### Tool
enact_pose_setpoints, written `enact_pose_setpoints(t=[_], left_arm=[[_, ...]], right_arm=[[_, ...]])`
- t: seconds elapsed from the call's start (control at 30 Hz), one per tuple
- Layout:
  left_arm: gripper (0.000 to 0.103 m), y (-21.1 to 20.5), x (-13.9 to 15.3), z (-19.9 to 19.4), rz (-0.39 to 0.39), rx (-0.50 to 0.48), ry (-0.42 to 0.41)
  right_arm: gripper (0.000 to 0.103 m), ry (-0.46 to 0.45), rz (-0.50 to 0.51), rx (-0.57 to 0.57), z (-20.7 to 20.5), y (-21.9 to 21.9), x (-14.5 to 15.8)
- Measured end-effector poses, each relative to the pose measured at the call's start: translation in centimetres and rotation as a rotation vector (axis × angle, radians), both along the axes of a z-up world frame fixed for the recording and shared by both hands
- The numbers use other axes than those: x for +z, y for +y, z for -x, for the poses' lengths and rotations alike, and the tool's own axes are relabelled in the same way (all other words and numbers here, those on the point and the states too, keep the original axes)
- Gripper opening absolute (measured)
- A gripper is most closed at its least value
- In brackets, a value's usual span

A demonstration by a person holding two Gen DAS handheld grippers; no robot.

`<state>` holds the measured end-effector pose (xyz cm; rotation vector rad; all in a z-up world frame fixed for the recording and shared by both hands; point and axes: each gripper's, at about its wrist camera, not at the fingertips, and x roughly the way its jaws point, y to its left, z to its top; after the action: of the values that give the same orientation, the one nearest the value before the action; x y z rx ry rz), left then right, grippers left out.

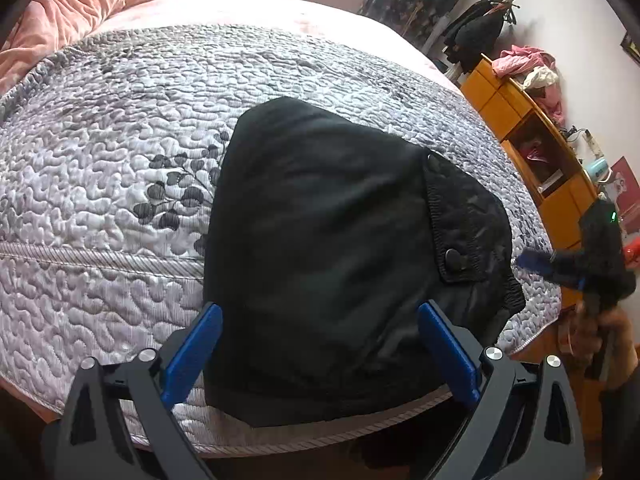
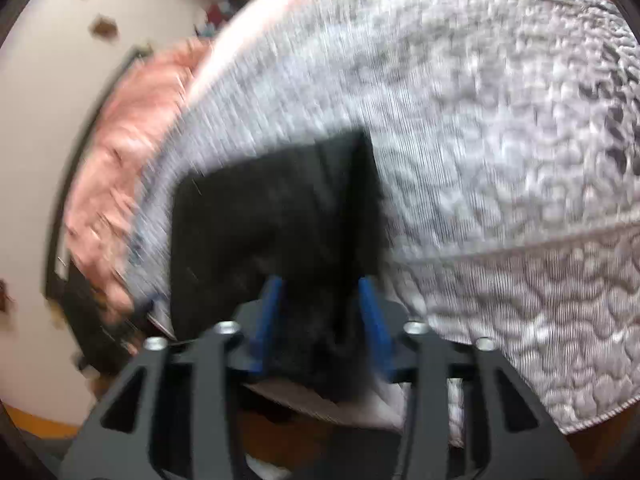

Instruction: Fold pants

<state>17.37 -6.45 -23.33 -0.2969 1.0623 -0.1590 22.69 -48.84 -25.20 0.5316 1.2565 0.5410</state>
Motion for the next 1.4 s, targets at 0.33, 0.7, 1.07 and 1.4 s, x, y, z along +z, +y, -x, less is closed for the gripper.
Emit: enact_pose_setpoints(t=[0.33,0.7,1.07,1.4], left_arm=[[0.098,0.0,0.2,-0.1,-0.001,0.012,-0.001],[0.098,0.7,0.0,-1.0,-0.008,0.023,0.007],[0.099,0.1,-1.1,-1.6,-0.018,-0.003,0.033],[0.099,1.0,0.4,-0.8,-0.043,-0.001,-0.007]], right_arm=[[0.011,0.002,-0.115,-0.019,-7.5,2.7,-2.7],[0.027,-0.011,-0.033,-0.043,-6.6,2.4,-2.7],[0.053,0.077,-0.014,-0.085,2.1,0.1,-2.6],[0.051,-0.055,0.194,-0.063,2.4,2.2,1.6]])
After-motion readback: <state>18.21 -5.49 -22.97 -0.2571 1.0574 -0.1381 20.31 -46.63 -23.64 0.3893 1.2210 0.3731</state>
